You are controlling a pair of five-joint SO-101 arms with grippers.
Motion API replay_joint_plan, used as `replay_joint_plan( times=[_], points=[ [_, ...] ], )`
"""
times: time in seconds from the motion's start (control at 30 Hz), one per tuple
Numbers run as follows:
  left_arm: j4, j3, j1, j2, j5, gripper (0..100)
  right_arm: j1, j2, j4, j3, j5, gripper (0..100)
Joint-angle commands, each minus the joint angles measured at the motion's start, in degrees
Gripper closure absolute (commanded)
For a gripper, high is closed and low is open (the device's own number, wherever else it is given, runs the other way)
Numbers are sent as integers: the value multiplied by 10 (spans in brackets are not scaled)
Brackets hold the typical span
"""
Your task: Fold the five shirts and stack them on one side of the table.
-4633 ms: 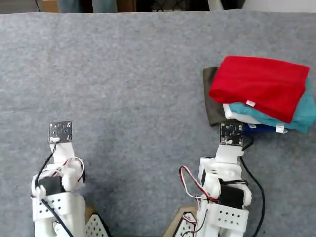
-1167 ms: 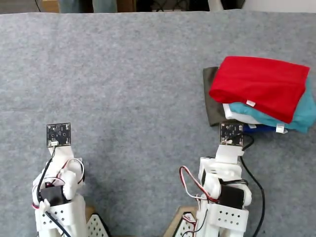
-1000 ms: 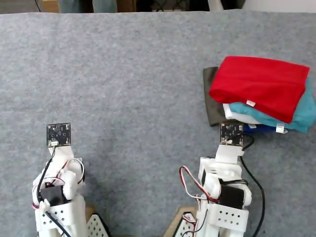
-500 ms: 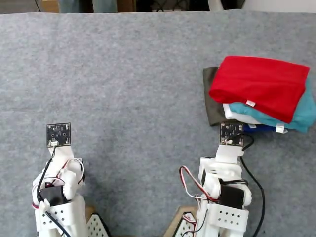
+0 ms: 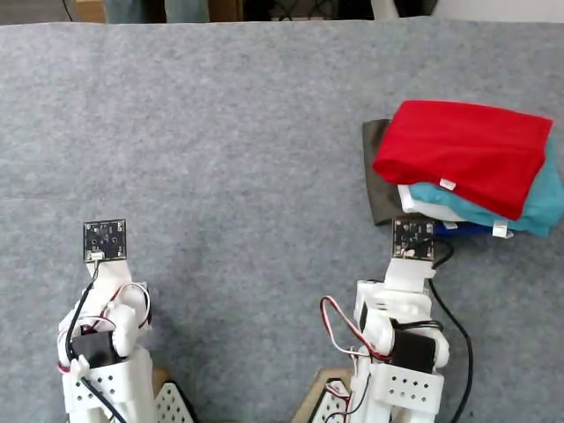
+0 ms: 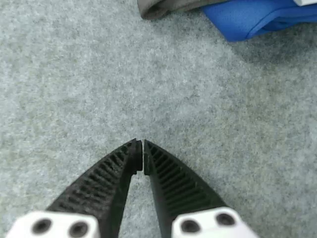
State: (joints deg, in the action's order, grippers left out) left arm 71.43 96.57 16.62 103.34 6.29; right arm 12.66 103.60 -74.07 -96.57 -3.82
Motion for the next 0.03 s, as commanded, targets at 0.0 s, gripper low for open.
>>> replay_joint_plan(
  times=[0.0],
  points=[
    [14, 7, 0, 6, -4, 970, -6, 18, 9, -1, 4, 984]
  ],
)
